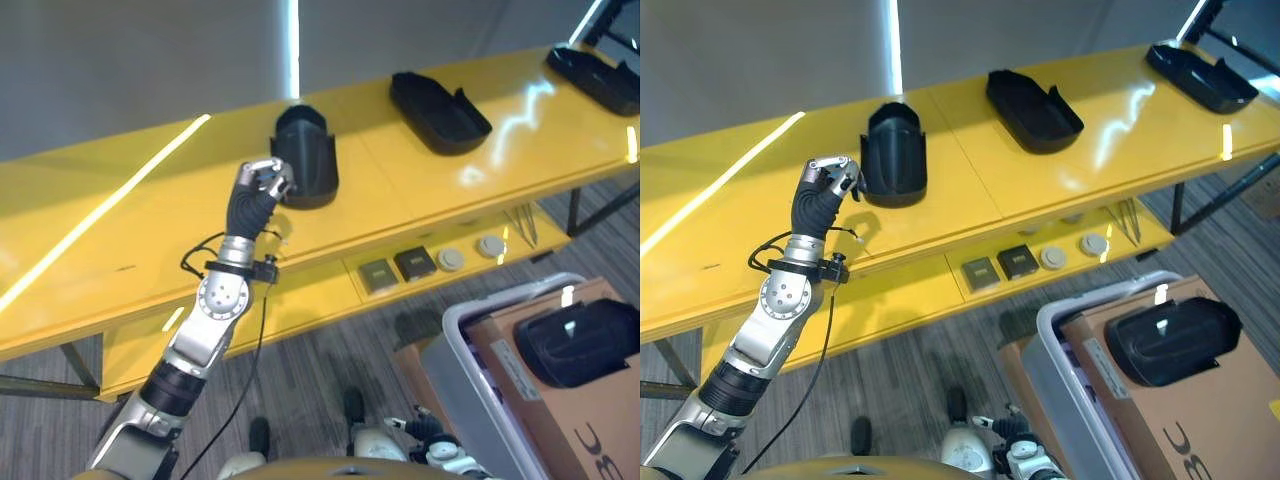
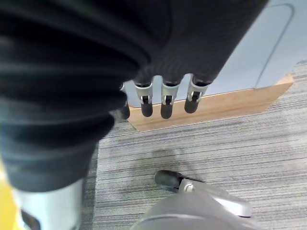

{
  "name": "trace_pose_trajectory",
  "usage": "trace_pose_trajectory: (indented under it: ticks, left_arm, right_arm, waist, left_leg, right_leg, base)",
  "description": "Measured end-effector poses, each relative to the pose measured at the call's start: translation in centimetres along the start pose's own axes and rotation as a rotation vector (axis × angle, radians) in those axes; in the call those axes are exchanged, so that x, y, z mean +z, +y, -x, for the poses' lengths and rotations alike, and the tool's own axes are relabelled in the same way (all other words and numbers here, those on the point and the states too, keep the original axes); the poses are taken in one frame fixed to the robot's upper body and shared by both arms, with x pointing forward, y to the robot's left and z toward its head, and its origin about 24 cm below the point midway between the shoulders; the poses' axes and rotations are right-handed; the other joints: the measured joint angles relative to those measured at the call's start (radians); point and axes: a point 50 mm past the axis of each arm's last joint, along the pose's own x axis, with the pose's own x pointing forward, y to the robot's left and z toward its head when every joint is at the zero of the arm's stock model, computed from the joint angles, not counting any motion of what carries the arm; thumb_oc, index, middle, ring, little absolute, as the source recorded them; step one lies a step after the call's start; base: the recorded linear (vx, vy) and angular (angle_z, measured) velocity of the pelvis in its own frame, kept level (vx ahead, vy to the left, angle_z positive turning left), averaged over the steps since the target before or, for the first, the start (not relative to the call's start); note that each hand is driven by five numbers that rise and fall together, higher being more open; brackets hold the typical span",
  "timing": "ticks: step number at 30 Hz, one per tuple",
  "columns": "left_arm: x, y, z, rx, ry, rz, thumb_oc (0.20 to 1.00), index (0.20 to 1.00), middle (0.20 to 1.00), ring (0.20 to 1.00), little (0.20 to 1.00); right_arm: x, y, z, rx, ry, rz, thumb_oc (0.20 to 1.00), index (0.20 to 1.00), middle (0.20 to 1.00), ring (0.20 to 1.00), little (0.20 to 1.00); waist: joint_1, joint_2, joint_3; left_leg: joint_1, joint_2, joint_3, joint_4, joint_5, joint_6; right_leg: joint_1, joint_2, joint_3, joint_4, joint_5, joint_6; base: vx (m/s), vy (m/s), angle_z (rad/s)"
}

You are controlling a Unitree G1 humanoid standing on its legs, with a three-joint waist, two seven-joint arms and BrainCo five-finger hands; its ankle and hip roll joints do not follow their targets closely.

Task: Move parts from the plastic box to the shelf.

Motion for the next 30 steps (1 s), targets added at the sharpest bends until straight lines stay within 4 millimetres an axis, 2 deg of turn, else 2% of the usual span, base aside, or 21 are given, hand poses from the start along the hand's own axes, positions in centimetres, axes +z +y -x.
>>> trace_pose_trajectory:
  ticks: [2,5,9,10,13,15,19,21,22,25,26,27,28,29,30]
  left_arm:
    - [0.3,-0.2,2.5,-0.046,0.021,0.062,1.0,1.0,1.0,1.0,1.0]
    - [-1.2,0.2,4.7,-0.027,0.119,0.091,1.0,1.0,1.0,1.0,1.0]
    - [-3.6,2.6,8.5,0.047,0.312,0.01,1.0,1.0,1.0,1.0,1.0]
    - [-4.4,3.9,10.0,0.076,0.392,-0.056,1.0,1.0,1.0,1.0,1.0]
    - [-4.9,5.4,11.6,0.068,0.471,-0.17,1.0,1.0,1.0,1.0,1.0]
    - [-5.3,5.6,11.9,0.067,0.492,-0.194,1.0,1.0,1.0,1.0,1.0]
    - [-5.8,5.6,11.9,0.036,0.503,-0.254,1.0,1.0,1.0,1.0,1.0]
    - [-5.9,5.5,11.7,0.025,0.5,-0.271,1.0,1.0,1.0,1.0,1.0]
    - [-5.9,5.5,11.5,0.021,0.49,-0.286,1.0,1.0,1.0,1.0,1.0]
    - [-5.7,5.4,10.7,0.013,0.459,-0.305,1.0,1.0,1.0,1.0,1.0]
    - [-5.6,5.5,10.2,0.014,0.439,-0.317,1.0,1.0,1.0,1.0,1.0]
    - [-5.2,5.8,8.7,0.014,0.389,-0.344,1.0,1.0,1.0,1.0,1.0]
    - [-5.1,6.1,8.5,0.034,0.377,-0.363,1.0,1.0,1.0,1.0,1.0]
    - [-5.3,6.4,8.3,0.048,0.375,-0.379,1.0,1.0,1.0,1.0,1.0]
    - [-6.9,6.7,7.6,0.072,0.409,-0.385,1.0,1.0,1.0,1.0,1.0]
  right_arm:
    - [-1.6,-0.1,0.3,-0.006,0.048,-0.013,1.0,1.0,1.0,1.0,1.0]
    - [-2.6,-0.1,0.5,-0.007,0.086,-0.013,1.0,1.0,1.0,1.0,1.0]
    - [-3.7,0.2,0.8,-0.008,0.131,-0.088,1.0,1.0,1.0,1.0,1.0]
    - [-4.8,0.3,1.2,-0.007,0.171,-0.091,1.0,1.0,1.0,1.0,1.0]
    - [-5.8,0.2,1.4,-0.023,0.213,-0.13,1.0,1.0,1.0,1.0,1.0]
    - [-6.2,0.1,1.6,-0.038,0.232,-0.181,1.0,1.0,1.0,1.0,1.0]
    - [-5.9,0.6,1.6,-0.041,0.225,-0.259,1.0,1.0,1.0,1.0,1.0]
    - [-6.5,0.8,1.8,-0.039,0.24,-0.267,1.0,1.0,1.0,1.0,1.0]
    - [-6.6,0.7,1.9,-0.046,0.244,-0.283,1.0,1.0,1.0,1.0,1.0]
    - [-6.5,0.6,1.8,-0.056,0.253,-0.3,1.0,1.0,1.0,1.0,1.0]
    - [-7.9,0.8,2.4,-0.066,0.294,-0.328,1.0,1.0,1.0,1.0,1.0]
    - [-7.8,0.6,2.3,-0.093,0.297,-0.359,1.0,1.0,1.0,1.0,1.0]
    - [-6.5,0.3,1.8,-0.096,0.258,-0.348,1.0,1.0,1.0,1.0,1.0]
    - [-5.3,-0.2,1.3,-0.102,0.22,-0.331,1.0,1.0,1.0,1.0,1.0]
    - [-5.3,-0.9,1.2,-0.127,0.213,-0.332,1.0,1.0,1.0,1.0,1.0]
  waist:
    - [0.026,0.0,-0.038]
    - [0.063,-0.003,-0.065]
    - [0.074,-0.013,-0.067]
    - [0.093,-0.021,-0.067]
    - [0.109,-0.031,-0.066]
    - [0.117,-0.039,-0.066]
    - [0.088,-0.052,-0.059]
    - [0.073,-0.058,-0.057]
    - [0.066,-0.067,-0.049]
    - [0.034,-0.073,-0.005]
    - [0.009,-0.094,0.013]
    - [-0.042,-0.122,0.058]
    - [-0.029,-0.112,0.071]
    - [-0.01,-0.099,0.086]
    - [-0.022,-0.063,0.098]
  left_leg:
    - [0.02,0.001,-0.005,-0.005,-0.017,0.002]
    - [0.022,0.001,-0.012,-0.005,-0.019,-0.002]
    - [0.023,0.004,-0.059,-0.005,-0.019,-0.004]
    - [0.025,0.005,-0.068,-0.005,-0.01,0.001]
    - [0.03,-0.001,-0.085,-0.005,-0.008,0.001]
    - [0.032,-0.013,-0.088,-0.005,-0.003,0.009]
    - [0.033,-0.041,-0.083,-0.005,0.001,0.023]
    - [0.034,-0.061,-0.057,0.001,-0.001,0.032]
    - [0.028,-0.071,-0.023,0.001,-0.003,0.039]
    - [0.028,-0.092,0.022,0.001,-0.003,0.058]
    - [0.03,-0.115,0.059,0.001,-0.009,0.063]
    - [-0.011,-0.141,0.159,0.069,-0.038,0.084]
    - [-0.043,-0.137,0.187,0.124,-0.085,0.099]
    - [-0.061,-0.11,0.213,0.144,-0.1,0.117]
    - [-0.037,-0.075,0.286,0.148,-0.093,0.116]
  right_leg:
    - [0.027,0.0,-0.002,-0.005,-0.023,0.002]
    - [0.035,-0.001,-0.004,-0.005,-0.025,0.002]
    - [0.061,-0.001,-0.048,-0.005,-0.032,-0.001]
    - [0.074,0.0,-0.061,-0.005,-0.038,-0.002]
    - [0.089,-0.007,-0.078,-0.005,-0.044,0.003]
    - [0.091,-0.018,-0.08,0.001,-0.047,0.005]
    - [0.084,-0.046,-0.07,0.001,-0.039,0.018]
    - [0.064,-0.054,-0.045,0.003,-0.032,0.028]
    - [0.031,-0.063,-0.006,0.015,-0.024,0.038]
    - [0.003,-0.09,0.031,0.029,-0.019,0.051]
    - [-0.032,-0.095,0.066,0.041,0.006,0.065]
    - [-0.101,-0.097,0.093,0.04,0.117,0.076]
    - [-0.143,-0.054,0.07,0.01,0.246,0.031]
    - [-0.173,-0.023,-0.004,-0.001,0.273,-0.007]
    - [-0.155,-0.037,-0.293,0.169,0.042,-0.05]
  base:
    - [0.0,-0.004,0.02]
    - [0.01,-0.005,0.07]
    - [0.01,0.008,0.31]
    - [0.01,0.044,0.4]
    - [-0.01,0.068,0.22]
    - [-0.04,0.115,0.13]
    - [-0.06,0.12,-0.03]
    - [-0.11,0.154,-0.36]
    - [-0.11,0.124,-0.72]
    - [-0.08,0.103,-0.58]
    - [-0.2,0.182,-1.3]
    - [-0.19,0.148,-1.99]
    - [-0.21,0.109,-2.57]
    - [-0.04,-0.058,-2.38]
    - [-0.02,-0.094,-2.61]
